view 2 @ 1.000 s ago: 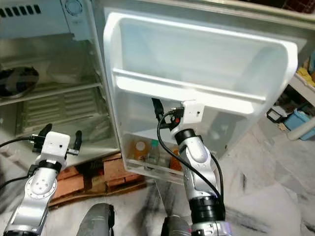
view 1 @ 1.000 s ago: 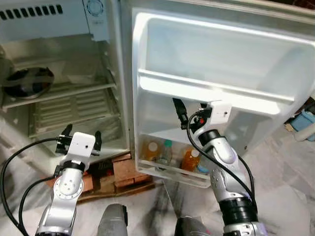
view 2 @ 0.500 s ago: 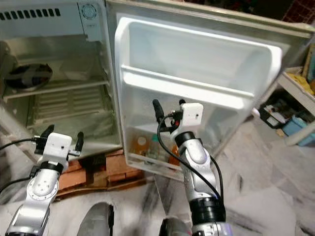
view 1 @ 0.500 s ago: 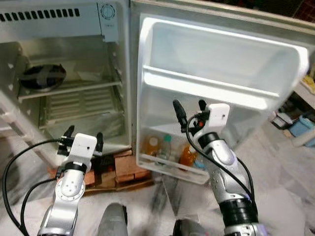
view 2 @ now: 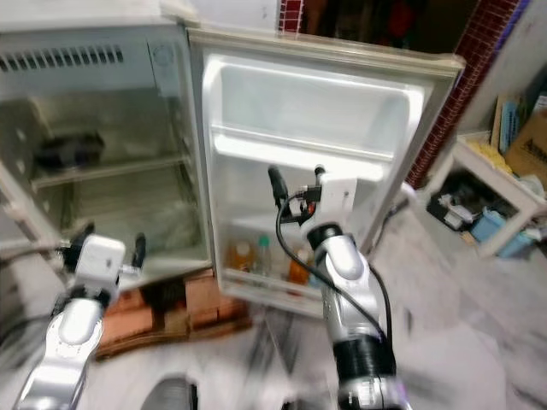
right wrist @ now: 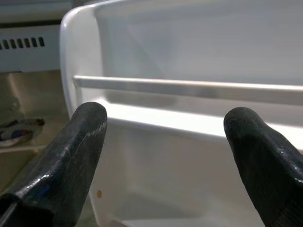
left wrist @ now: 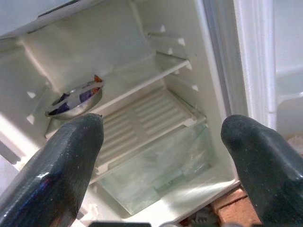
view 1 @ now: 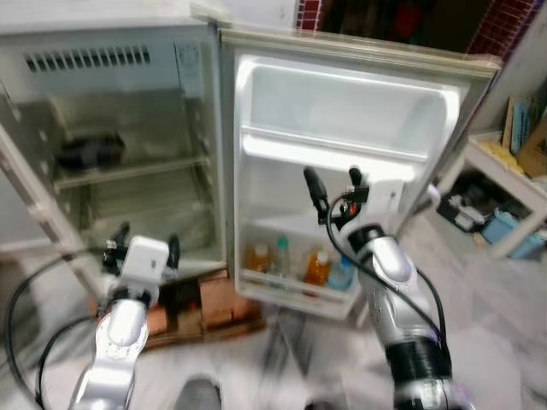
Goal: Restocking fridge
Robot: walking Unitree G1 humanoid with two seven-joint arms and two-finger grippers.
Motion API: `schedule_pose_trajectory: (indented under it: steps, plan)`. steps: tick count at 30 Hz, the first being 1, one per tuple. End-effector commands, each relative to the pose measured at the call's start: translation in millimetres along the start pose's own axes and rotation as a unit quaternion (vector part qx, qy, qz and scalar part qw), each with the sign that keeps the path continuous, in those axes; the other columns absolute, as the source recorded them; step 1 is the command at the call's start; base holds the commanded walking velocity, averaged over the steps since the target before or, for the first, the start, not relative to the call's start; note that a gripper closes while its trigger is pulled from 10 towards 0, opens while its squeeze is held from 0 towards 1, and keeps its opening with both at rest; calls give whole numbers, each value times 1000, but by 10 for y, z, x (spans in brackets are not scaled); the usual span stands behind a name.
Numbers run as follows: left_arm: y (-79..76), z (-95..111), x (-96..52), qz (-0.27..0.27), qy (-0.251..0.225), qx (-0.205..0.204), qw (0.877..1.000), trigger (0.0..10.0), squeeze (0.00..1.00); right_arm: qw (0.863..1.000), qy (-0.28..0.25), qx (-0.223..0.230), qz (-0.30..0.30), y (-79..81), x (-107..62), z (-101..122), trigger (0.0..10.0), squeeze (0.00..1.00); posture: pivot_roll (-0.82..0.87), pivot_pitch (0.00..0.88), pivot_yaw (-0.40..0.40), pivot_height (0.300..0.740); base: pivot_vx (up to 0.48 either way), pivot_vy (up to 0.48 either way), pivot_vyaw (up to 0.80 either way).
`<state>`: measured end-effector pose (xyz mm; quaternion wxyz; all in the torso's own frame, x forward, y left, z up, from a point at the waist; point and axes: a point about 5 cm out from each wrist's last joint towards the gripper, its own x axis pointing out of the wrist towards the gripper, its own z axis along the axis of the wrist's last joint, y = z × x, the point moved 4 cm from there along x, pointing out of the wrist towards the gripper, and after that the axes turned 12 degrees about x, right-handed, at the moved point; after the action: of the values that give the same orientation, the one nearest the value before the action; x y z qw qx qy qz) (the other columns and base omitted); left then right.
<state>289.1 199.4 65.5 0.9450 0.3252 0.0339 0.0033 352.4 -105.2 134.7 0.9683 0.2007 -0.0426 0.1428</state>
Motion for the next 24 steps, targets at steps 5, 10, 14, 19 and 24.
schedule_pose_trajectory:
  steps: [5,10,14,19,24]
  plan:
    - [-50,134,97,-13,-26,-4,1000,10000,0,1000,-17,-11,-1,5,75,79,10000,0,73,0,-72,740,0,-310,0]
    - [-69,123,95,-16,-26,-5,1000,10000,0,1000,-18,-13,0,11,82,76,10000,0,62,0,-77,740,0,-480,0]
    - [-87,118,117,-13,-24,-10,1000,10000,0,999,-5,-23,24,80,86,29,10000,0,55,0,-85,740,0,-480,0]
    - [-112,112,86,-13,-23,-12,1000,10000,0,998,28,0,50,125,69,-100,10000,0,65,0,-86,740,0,-480,0]
    - [-132,87,44,-18,-19,-10,1000,10000,0,981,93,20,169,452,-19,-301,10000,0,67,0,-85,740,0,-480,0]
